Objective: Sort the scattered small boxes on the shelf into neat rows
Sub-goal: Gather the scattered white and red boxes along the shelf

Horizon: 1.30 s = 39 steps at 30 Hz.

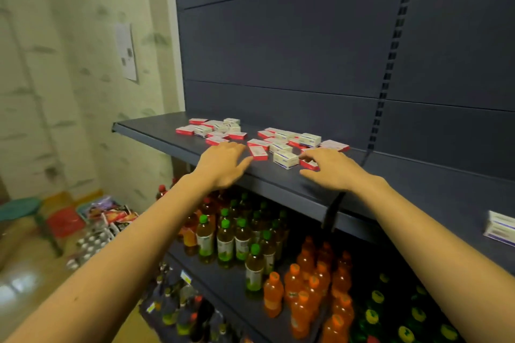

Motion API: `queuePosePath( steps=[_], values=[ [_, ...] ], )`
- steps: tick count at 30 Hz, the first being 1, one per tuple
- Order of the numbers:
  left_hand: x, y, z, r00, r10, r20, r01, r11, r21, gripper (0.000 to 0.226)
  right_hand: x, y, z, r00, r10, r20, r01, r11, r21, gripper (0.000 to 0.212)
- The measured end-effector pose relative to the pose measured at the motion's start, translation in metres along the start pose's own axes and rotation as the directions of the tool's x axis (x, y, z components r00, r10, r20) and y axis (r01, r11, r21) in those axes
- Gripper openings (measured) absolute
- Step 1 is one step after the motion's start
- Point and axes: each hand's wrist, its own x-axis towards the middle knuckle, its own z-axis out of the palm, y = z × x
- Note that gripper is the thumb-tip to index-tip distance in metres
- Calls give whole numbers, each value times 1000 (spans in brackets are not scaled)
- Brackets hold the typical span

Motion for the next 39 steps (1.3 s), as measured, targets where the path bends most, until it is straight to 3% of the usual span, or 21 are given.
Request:
queuePosePath(
  steps=[11,22,28,34,39],
  values=[
    [49,-77,1,988,154,3,-153,987,-49,49,68,-55,26,987,159,-35,-158,987,32,43],
    [119,-77,37,944,329,20,-322,935,-149,46,92,-33,29,930,363,-55,-367,923,-112,49],
    [165,-59,48,903,429,17,-417,885,-208,45,105,-18,40,898,441,9,-433,886,-166,53],
    [204,-50,57,780,610,143,-511,751,-418,46,120,-4,29,881,472,-21,-470,870,-146,51],
    [225,-44,71,708,676,203,-537,702,-467,57,120,4,16,837,536,-105,-544,836,-71,54]
  ],
)
